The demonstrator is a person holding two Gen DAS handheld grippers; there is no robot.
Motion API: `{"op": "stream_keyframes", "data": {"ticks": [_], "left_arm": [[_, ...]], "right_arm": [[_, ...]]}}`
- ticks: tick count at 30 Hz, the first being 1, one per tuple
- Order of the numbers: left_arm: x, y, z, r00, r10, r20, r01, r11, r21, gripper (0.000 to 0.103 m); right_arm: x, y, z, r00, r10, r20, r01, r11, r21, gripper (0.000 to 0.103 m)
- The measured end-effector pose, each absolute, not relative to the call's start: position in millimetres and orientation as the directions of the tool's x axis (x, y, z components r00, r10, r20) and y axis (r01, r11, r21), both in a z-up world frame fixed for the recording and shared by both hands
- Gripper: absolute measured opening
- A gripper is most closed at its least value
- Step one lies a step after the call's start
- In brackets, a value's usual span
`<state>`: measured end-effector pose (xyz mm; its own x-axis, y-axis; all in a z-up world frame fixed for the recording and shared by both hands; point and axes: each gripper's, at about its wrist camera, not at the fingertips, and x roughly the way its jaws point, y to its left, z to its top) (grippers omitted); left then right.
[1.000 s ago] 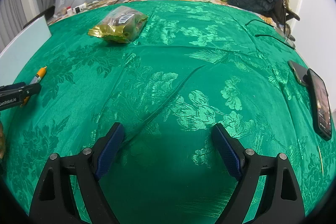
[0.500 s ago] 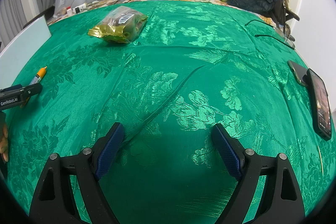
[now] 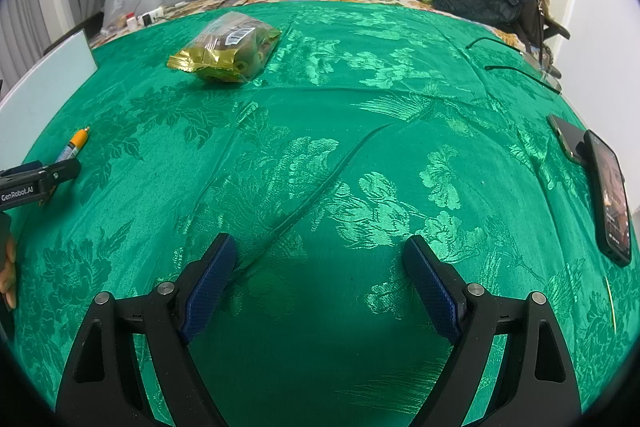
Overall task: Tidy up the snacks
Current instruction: 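Lift the orange sausage with the left gripper and hold it, then grasp the clear bag of round brown snacks with the right gripper while the left holds the sausage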
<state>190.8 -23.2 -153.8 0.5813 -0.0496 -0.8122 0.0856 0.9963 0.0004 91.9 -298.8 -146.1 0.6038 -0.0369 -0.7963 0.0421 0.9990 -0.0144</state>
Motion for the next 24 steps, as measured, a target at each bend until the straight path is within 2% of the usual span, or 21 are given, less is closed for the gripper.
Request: {"op": "stream_keyframes", "data": {"ticks": [13, 16, 24], "left_arm": [[191.0, -23.0, -154.1, 0.581, -0.051, -0.812, 0.086, 0.996, -0.001, 0.103], [191.0, -23.0, -154.0, 0.582, -0.051, -0.812, 0.086, 0.996, -0.001, 0.103], [191.0, -22.9, -154.1, 0.582, -0.052, -0.812, 0.086, 0.996, -0.001, 0.103]], "right_arm": [[92.4, -299.0, -146.0, 0.603, -0.035, -0.797, 0.043, 0.999, -0.012, 0.089], [100.3, -300.3, -142.4, 0.57, -0.034, -0.821, 0.055, 0.998, -0.003, 0.088], [196.0, -288.3, -83.6, 0.593, 0.11, -0.798, 0.068, 0.98, 0.186, 0.087]]}}
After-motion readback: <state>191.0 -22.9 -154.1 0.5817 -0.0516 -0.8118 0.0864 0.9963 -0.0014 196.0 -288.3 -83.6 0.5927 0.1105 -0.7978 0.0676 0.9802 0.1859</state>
